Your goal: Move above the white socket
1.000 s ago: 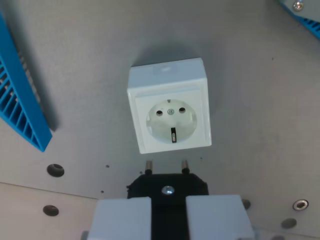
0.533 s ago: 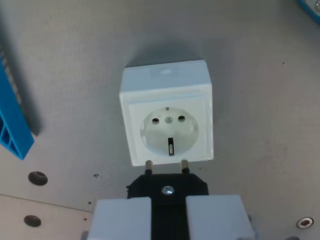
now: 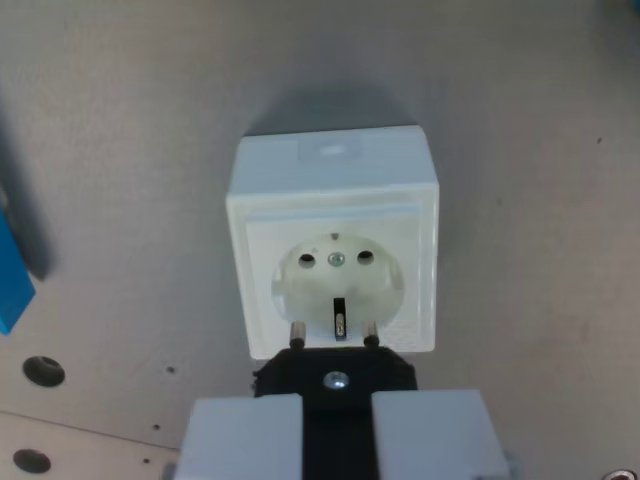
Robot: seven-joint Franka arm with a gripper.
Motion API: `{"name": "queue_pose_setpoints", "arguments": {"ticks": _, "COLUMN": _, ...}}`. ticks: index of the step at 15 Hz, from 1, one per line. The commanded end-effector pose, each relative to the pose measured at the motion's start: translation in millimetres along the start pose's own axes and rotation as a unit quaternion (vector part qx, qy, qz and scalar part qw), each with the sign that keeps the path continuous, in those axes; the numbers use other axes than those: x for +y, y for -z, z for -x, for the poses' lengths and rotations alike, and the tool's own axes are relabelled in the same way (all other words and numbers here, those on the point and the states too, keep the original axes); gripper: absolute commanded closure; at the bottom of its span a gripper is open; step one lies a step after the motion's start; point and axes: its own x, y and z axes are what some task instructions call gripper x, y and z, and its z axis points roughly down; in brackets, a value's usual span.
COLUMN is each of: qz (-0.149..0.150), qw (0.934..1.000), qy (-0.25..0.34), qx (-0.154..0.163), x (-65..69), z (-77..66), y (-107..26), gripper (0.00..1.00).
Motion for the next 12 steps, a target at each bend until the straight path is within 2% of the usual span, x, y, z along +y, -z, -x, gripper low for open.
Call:
{"name": "queue_pose_setpoints", "arguments": {"ticks": 1, "qz": 0.026, "qw": 0.9978, "qy": 0.031, "qx": 0.053, "x": 2.5, "z": 8.8, "y": -11.1, "gripper": 1.0}}
{"name": "queue_pose_setpoints", "arguments": {"ticks": 6, "qz": 0.027, "qw": 0.9978, "qy": 0.031, "qx": 0.051, "x": 2.5, "z": 11.9, "y": -20.1, "gripper": 1.0}}
{"name": "queue_pose_setpoints", "arguments": {"ticks": 12, "qz": 0.026, "qw": 0.9981, "qy": 0.026, "qx": 0.05, "x": 2.4, "z": 13.6, "y": -24.8, "gripper": 1.0}}
